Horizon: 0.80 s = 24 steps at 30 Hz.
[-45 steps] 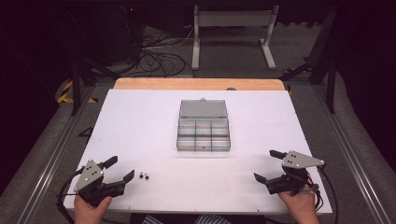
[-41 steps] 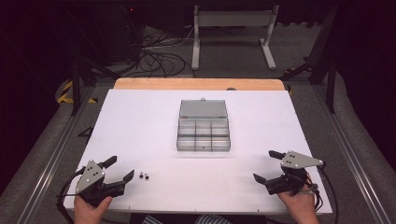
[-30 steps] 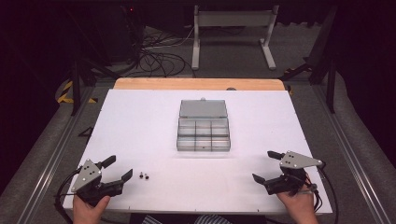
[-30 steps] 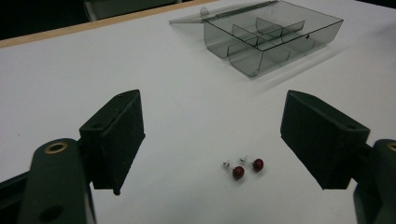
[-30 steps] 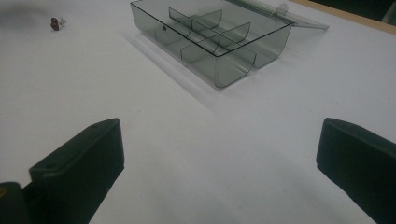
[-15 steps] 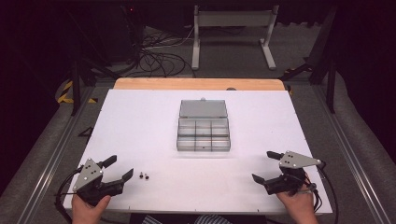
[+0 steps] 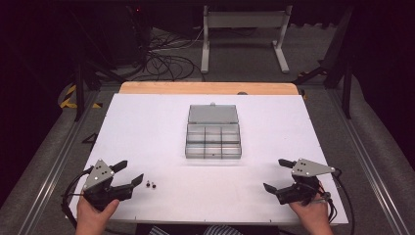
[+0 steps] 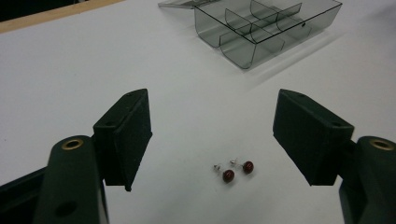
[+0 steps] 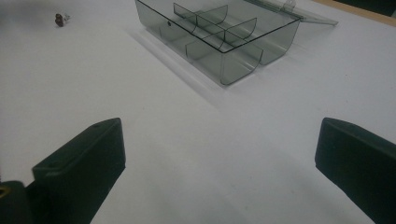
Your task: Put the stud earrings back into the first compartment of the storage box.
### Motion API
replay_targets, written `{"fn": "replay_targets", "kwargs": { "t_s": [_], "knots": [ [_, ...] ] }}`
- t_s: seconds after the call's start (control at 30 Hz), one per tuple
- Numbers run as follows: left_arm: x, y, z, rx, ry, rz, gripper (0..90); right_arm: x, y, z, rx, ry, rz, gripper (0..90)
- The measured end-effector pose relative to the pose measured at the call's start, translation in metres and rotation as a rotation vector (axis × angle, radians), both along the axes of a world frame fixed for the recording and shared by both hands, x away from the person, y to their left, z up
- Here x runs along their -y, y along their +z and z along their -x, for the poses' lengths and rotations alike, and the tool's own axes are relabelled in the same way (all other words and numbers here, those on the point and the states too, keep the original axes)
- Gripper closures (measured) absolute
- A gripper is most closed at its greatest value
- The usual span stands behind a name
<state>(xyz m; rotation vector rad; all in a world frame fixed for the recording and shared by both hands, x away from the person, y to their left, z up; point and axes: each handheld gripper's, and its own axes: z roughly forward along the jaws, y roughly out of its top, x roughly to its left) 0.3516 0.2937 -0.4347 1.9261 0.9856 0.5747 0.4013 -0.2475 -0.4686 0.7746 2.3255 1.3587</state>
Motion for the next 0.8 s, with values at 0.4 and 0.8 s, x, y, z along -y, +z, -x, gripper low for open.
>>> {"fn": "replay_targets", "kwargs": {
  "t_s": [0.4, 0.8],
  "knots": [
    [0.008, 0.002, -0.023, -0.071, -0.028, 0.026, 28.8, -0.001, 0.0, 0.0, -0.006, 0.008, 0.001, 2.7],
    [0.025, 0.003, -0.037, -0.115, -0.078, -0.026, 29.3, -0.001, -0.001, -0.001, -0.01, 0.016, 0.005, 2.7]
  ]
}}
